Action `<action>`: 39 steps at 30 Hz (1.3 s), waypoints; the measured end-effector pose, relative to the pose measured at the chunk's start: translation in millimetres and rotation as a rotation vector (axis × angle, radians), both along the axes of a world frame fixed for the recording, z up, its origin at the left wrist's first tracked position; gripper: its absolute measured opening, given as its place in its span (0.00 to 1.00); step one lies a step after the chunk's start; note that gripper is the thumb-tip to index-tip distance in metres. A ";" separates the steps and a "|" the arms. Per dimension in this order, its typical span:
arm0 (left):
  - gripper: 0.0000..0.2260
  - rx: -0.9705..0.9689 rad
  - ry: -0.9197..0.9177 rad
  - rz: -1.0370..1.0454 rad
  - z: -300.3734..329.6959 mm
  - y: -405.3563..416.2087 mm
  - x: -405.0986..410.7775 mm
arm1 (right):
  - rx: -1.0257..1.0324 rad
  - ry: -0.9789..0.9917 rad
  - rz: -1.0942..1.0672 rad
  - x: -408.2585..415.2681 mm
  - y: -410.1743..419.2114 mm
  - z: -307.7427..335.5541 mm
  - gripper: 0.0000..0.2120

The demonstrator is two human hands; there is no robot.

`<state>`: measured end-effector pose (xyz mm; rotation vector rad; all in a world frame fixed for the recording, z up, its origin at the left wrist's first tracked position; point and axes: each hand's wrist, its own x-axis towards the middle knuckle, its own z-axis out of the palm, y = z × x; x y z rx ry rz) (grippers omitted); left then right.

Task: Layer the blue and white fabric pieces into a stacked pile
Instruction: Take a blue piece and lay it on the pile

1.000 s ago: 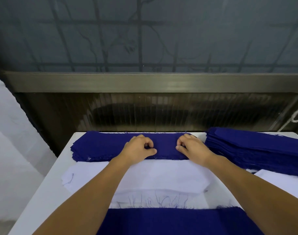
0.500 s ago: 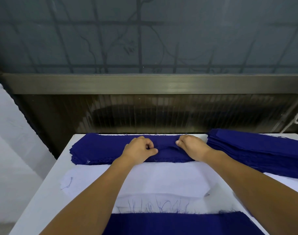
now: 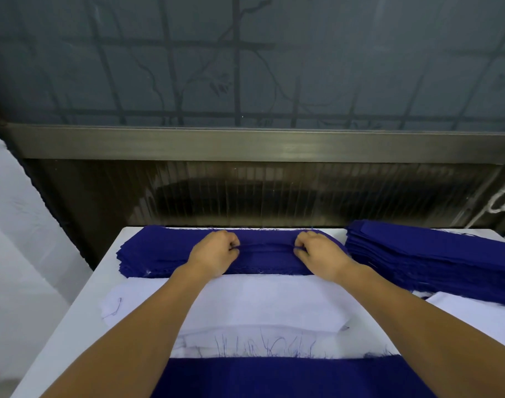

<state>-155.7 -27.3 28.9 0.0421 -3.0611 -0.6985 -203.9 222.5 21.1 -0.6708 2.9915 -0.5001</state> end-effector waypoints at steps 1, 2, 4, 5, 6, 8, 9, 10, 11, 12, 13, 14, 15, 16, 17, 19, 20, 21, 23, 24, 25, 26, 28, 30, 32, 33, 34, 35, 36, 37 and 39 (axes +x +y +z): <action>0.03 -0.005 -0.002 0.018 0.8 -12.2 2.9 | -0.011 -0.006 -0.006 0.3 1.4 -0.4 0.09; 0.03 -0.011 -0.006 0.040 1.0 -25.5 5.9 | -0.020 -0.010 -0.012 0.3 2.4 -1.0 0.09; 0.03 -0.033 -0.008 0.097 0.8 -53.0 14.5 | -0.043 -0.022 -0.019 0.6 4.6 -2.4 0.10; 0.03 -0.045 -0.001 0.129 0.2 -66.2 19.4 | -0.053 -0.028 -0.020 1.3 5.6 -3.0 0.10; 0.03 -0.059 0.011 0.157 -0.3 -78.0 24.0 | -0.062 -0.033 -0.023 1.9 6.3 -3.2 0.11; 0.03 -0.101 0.033 0.203 -0.7 -93.9 30.9 | -0.072 -0.037 -0.032 2.7 7.3 -3.7 0.12; 0.04 -0.124 0.039 0.217 0.5 -96.8 33.2 | -0.076 -0.040 -0.040 3.5 7.4 -2.9 0.12; 0.05 -0.151 0.044 0.221 2.3 -96.8 34.9 | -0.080 -0.048 -0.048 4.9 7.5 -1.1 0.12; 0.06 -0.180 0.049 0.218 4.5 -94.8 37.0 | -0.087 -0.054 -0.056 7.1 7.6 1.6 0.11; 0.07 -0.210 0.061 0.212 7.0 -92.3 40.0 | -0.099 -0.053 -0.062 10.0 8.0 5.1 0.11; 0.08 -0.238 0.082 0.202 9.0 -90.0 43.9 | -0.117 -0.046 -0.065 14.6 9.1 9.2 0.10; 0.08 -0.260 0.112 0.188 10.8 -88.5 48.5 | -0.139 -0.035 -0.063 20.7 11.4 13.3 0.09; 0.08 -0.273 0.148 0.172 12.8 -87.5 54.6 | -0.153 -0.021 -0.056 28.2 15.0 17.0 0.08; 0.08 -0.279 0.186 0.151 15.3 -87.1 61.7 | -0.155 -0.003 -0.042 36.4 19.6 20.9 0.08; 0.08 -0.282 0.216 0.120 18.0 -86.6 70.4 | -0.145 0.012 -0.023 46.4 25.6 24.9 0.08; 0.09 -0.278 0.223 0.042 23.9 -84.3 93.4 | -0.138 0.005 0.015 71.7 39.5 34.5 0.07; 0.09 -0.263 0.197 0.000 27.5 -83.8 107.0 | -0.150 -0.020 0.036 85.7 48.2 40.3 0.07; 0.08 -0.235 0.147 -0.044 31.5 -84.2 122.3 | -0.170 -0.063 0.053 100.7 57.8 45.7 0.08; 0.06 -0.113 -0.039 -0.161 44.4 -85.8 151.2 | -0.222 -0.225 0.083 129.8 77.9 58.4 0.10; 0.07 -0.005 -0.171 -0.226 52.2 -85.4 164.1 | -0.231 -0.335 0.099 143.2 87.5 64.5 0.09; 0.08 0.110 -0.297 -0.285 59.4 -83.3 175.0 | -0.222 -0.438 0.111 154.8 95.6 70.2 0.09; 0.09 0.194 -0.379 -0.329 64.8 -80.9 183.4 | -0.202 -0.523 0.121 164.7 100.9 75.3 0.09; 0.09 0.220 -0.391 -0.386 71.0 -75.0 191.4 | -0.153 -0.590 0.131 176.1 104.6 80.4 0.09; 0.08 0.164 -0.308 -0.377 71.6 -70.6 189.4 | -0.160 -0.561 0.105 179.2 102.1 82.2 0.10; 0.07 0.120 -0.170 -0.311 71.3 -69.4 186.7 | -0.217 -0.458 0.062 180.1 100.5 82.0 0.09; 0.08 0.116 -0.088 -0.267 71.6 -68.4 187.3 | -0.246 -0.374 0.047 181.3 101.2 81.4 0.09; 0.09 0.131 0.008 -0.226 70.6 -68.2 189.2 | -0.276 -0.274 0.037 183.9 103.0 80.2 0.08; 0.10 0.161 0.105 -0.197 69.8 -67.2 193.3 | -0.309 -0.162 0.038 188.2 105.6 77.7 0.08; 0.10 0.170 0.201 -0.195 66.1 -67.2 198.8 | -0.331 -0.048 0.049 194.2 108.6 72.8 0.08; 0.11 0.148 0.272 -0.212 60.5 -67.7 205.8 | -0.331 0.073 0.075 201.0 111.7 65.2 0.07; 0.09 0.059 0.314 -0.279 43.2 -67.2 222.0 | -0.257 0.312 0.156 215.4 115.8 42.7 0.07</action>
